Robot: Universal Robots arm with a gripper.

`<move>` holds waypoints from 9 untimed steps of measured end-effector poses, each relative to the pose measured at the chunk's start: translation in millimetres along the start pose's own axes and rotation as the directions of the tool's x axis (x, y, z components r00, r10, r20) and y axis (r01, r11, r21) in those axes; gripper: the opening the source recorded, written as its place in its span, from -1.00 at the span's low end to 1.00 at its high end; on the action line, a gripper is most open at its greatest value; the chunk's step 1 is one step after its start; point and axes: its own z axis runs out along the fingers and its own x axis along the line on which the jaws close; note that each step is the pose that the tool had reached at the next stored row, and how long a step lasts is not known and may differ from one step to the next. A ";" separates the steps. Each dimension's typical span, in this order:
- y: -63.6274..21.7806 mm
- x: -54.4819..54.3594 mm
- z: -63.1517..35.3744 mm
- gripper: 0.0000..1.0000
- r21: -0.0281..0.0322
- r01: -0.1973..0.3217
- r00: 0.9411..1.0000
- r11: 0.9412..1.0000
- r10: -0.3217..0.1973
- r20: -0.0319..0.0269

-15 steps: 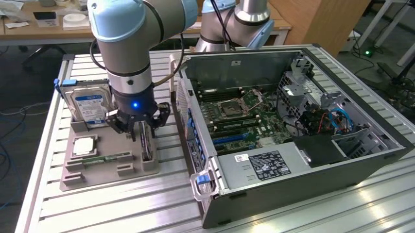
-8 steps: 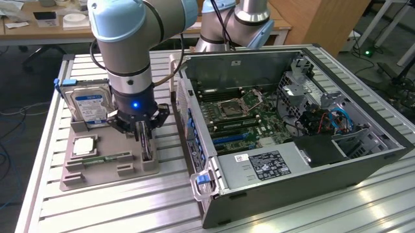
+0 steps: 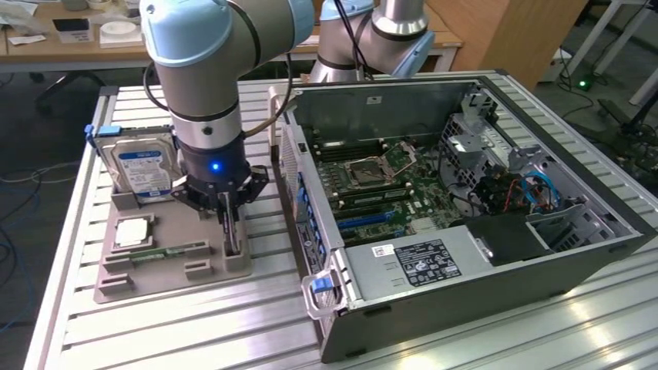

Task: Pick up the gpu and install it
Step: 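Pick up the gpu and move the gpu toward the slot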

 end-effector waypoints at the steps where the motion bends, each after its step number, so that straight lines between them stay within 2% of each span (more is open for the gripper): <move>1: 0.0 0.0 0.0 -0.45 0.000 0.000 1.000 1.000 0.000 0.000; 9: 0.0 -0.1 0.2 -0.45 0.000 0.000 1.000 1.000 0.000 0.000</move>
